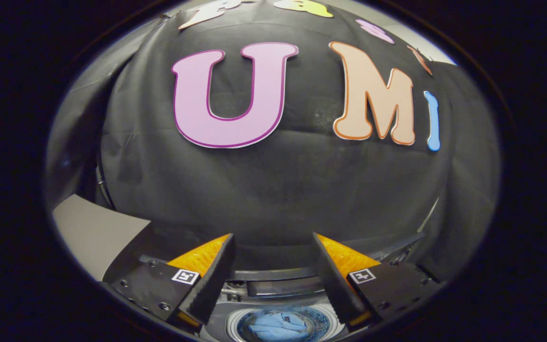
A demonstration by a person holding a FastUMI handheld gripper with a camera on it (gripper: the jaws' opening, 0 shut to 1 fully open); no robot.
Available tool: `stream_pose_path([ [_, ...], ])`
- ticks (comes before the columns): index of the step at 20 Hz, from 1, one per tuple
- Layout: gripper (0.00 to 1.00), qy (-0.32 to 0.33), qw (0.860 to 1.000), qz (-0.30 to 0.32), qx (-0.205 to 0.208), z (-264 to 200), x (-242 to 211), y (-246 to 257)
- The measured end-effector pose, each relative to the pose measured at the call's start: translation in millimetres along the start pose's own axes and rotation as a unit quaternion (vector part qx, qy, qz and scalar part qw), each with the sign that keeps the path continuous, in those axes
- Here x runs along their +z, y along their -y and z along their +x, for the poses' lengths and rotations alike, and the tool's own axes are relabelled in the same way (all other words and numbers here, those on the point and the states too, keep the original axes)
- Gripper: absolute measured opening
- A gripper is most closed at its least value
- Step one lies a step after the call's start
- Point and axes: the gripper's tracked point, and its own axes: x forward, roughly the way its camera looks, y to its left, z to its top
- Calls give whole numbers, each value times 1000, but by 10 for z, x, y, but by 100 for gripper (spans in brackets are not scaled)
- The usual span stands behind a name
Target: Put the clothes into the washing machine and then close the washing machine lid.
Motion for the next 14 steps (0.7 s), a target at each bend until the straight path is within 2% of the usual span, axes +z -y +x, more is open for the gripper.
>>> stream_pose_path([
  [8, 98, -17, 1000, 12, 10, -580, -436, 14],
  [11, 98, -11, 999, 26, 18, -797, -477, 27],
  [14, 98, -4, 1000, 11, 14, -955, -449, 80],
])
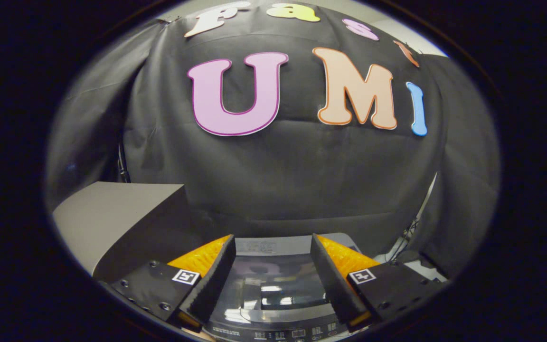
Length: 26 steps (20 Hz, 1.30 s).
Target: Put the clothes into the washing machine and then close the washing machine lid.
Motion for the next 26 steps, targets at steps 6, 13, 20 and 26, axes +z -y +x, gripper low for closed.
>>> stream_pose_path([
  [6, 98, 16, 1000, 5, 0, -207, 28, 134],
  [13, 98, 37, 999, 17, 7, -359, -31, 350],
  [20, 98, 83, 996, 39, 13, -581, -136, 761],
  [26, 98, 149, 988, 49, 10, -986, -279, 1309],
])
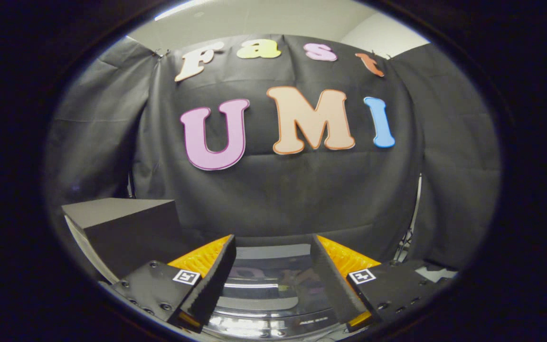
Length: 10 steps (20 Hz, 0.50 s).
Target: Put the clothes into the washing machine and then close the washing machine lid.
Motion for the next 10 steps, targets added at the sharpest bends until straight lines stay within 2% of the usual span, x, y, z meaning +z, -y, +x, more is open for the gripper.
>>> stream_pose_path([
  [6, 97, 75, 997, -34, 13, -634, -239, 389],
  [10, 98, 50, 997, -50, 0, -1095, -715, 598],
])
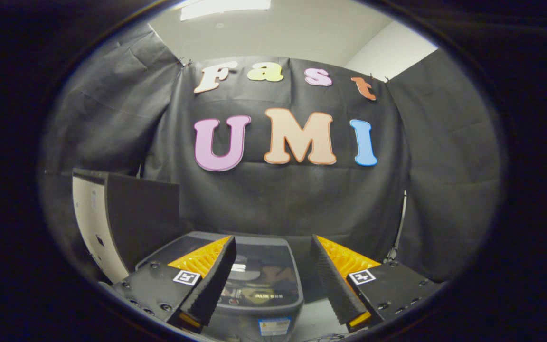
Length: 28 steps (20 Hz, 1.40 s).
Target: Put the clothes into the washing machine and then close the washing machine lid.
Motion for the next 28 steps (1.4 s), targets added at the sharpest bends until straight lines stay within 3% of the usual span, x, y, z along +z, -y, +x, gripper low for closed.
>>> stream_pose_path([
  [6, 98, -36, 999, 23, -9, -543, -482, 89],
  [12, 98, -43, 999, 31, -6, -861, -652, 75],
  [15, 98, -51, 998, 28, -6, -946, -726, 86],
  [19, 99, -61, 998, 17, 25, -970, -760, -84],
  [28, 99, -58, 998, 18, 25, -976, -741, -62],
])
